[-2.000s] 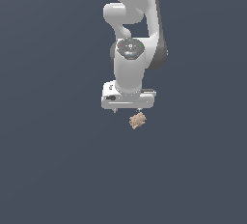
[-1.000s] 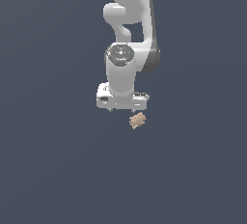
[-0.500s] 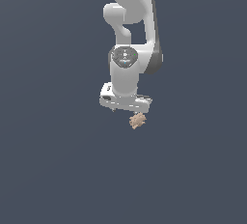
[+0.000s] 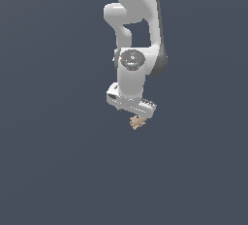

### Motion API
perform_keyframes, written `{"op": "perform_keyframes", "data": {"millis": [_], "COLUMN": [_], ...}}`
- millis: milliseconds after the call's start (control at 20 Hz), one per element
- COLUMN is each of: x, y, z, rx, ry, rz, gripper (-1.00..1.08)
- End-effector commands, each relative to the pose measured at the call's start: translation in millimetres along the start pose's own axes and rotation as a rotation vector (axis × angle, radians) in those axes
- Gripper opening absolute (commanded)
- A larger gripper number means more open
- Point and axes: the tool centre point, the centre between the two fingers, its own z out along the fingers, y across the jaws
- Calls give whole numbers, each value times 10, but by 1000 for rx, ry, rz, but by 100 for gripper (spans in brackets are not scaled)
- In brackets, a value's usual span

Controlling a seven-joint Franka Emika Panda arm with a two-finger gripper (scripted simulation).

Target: Pick up the object and move it to a goal position.

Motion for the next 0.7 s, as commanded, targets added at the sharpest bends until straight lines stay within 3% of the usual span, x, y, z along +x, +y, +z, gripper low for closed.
{"op": "perform_keyframes", "data": {"millis": [0,650], "x": [-24,-151], "y": [-44,-261], "z": [31,184], "rx": [2,13], "ry": [3,20], "rz": [61,374], "gripper": [100,100]}}
